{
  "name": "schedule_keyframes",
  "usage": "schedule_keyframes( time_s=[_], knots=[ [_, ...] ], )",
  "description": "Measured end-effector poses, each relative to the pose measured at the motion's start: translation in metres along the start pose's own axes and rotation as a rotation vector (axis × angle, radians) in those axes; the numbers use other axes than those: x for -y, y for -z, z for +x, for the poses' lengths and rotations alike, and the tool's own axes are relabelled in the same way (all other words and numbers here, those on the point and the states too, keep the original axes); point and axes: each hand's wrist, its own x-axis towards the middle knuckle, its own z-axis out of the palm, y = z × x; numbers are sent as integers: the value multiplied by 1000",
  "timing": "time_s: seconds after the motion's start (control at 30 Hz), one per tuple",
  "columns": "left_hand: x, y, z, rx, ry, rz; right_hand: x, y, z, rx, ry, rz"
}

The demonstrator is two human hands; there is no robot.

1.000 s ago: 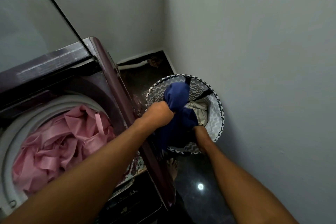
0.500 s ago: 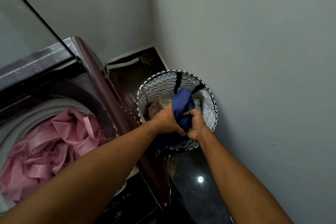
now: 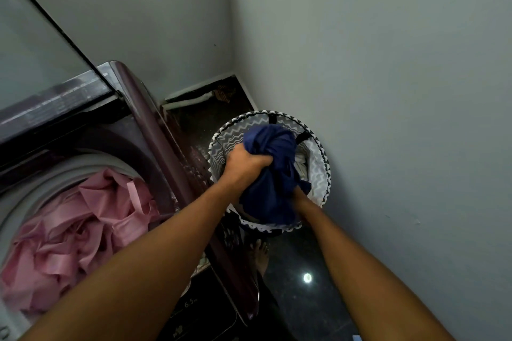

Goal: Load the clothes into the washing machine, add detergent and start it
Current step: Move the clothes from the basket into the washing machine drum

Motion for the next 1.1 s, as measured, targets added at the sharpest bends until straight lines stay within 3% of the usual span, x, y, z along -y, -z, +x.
schedule_keyframes(
  time_s=[0.1, 0.17, 0.3, 0.37, 0.43, 0.57, 0.63, 0.77, 0.87, 1.0, 1.1],
  knots=[
    [-9, 8, 6, -5, 181, -484, 16, -2, 0, -25, 110, 15],
    [-10, 13, 8, -12, 235, -530, 28, -1, -3, -65, 186, -23],
    [4, 7, 8, -94, 215, -238, 42, 9, 3, -243, 135, 521],
    [11, 1, 5, -13, 198, 6, 55, 12, -5, -181, 167, 797],
    [11, -1, 3, 115, 183, 91, 69, 16, -8, -156, 172, 865],
    [-2, 3, -3, 331, 112, -142, 81, 22, -3, -131, 233, 574],
    [-5, 2, -6, 334, 55, -234, 91, 21, -15, -113, 268, 468],
    [-7, 3, -3, 16, 80, -331, 106, 15, -40, -47, 404, 305],
    [-18, 21, -8, -244, 57, -138, 106, 18, -51, 35, 394, 95],
    [-33, 47, -34, -289, -85, -65, 105, 21, -66, 156, 388, 9],
    [-40, 69, -58, -332, -145, -88, 117, 11, -73, 141, 413, -3]
  ],
)
